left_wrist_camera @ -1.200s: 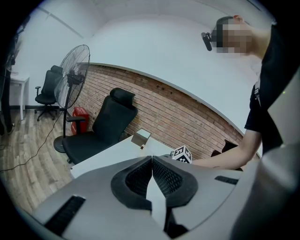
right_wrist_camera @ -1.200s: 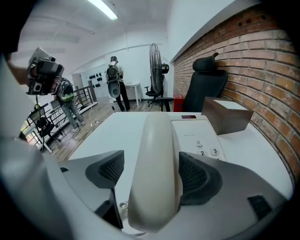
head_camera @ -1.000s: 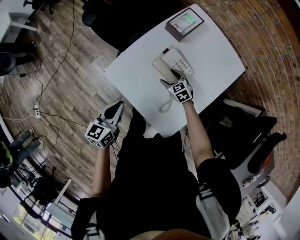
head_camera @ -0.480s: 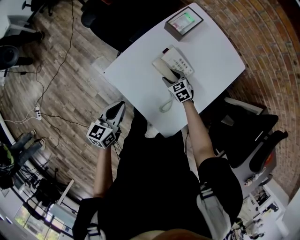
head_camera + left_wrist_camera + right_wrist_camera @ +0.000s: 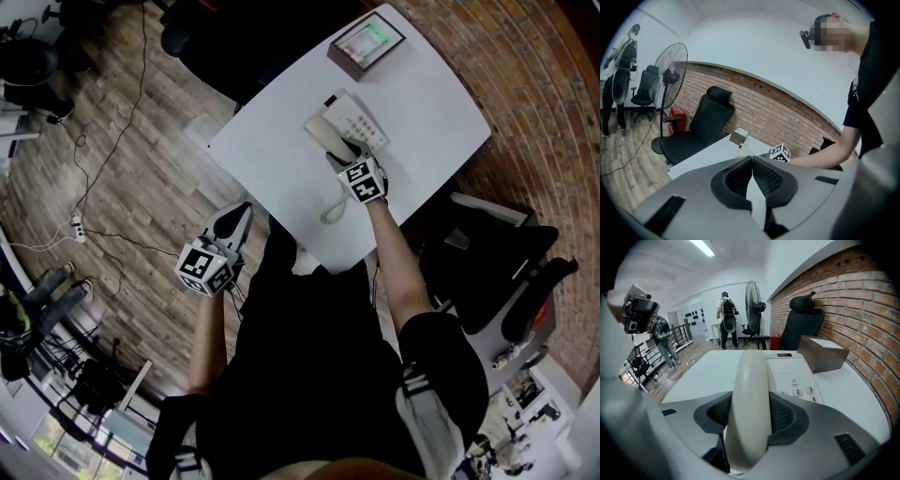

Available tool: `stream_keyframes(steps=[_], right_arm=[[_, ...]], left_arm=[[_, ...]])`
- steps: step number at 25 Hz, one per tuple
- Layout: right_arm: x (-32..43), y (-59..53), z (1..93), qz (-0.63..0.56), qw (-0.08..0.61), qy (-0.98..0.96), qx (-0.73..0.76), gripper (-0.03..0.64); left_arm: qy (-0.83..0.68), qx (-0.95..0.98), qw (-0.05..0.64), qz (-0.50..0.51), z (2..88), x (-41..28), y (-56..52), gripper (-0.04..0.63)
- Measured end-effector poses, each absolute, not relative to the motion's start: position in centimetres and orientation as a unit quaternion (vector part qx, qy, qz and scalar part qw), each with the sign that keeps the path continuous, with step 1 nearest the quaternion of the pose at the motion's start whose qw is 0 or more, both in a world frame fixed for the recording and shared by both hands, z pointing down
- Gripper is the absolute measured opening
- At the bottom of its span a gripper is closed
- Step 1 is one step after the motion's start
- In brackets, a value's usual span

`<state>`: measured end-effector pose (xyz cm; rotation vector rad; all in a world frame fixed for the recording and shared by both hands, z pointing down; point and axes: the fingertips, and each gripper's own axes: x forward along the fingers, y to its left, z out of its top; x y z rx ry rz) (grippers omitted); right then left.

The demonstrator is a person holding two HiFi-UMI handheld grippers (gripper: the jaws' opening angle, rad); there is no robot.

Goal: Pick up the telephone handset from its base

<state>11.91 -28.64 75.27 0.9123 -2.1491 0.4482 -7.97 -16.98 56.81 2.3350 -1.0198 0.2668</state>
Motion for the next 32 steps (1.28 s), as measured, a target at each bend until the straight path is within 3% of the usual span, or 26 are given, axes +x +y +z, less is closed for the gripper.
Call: stream_keyframes(steps=[32], right_arm=[[12.9,-27.5,71.5,0.146,0.348,-0.836,0.399,0.206]], left_arm=[[-0.357,0.892,0.259,0.098,54.7,-6.9,-16.9,0.019]])
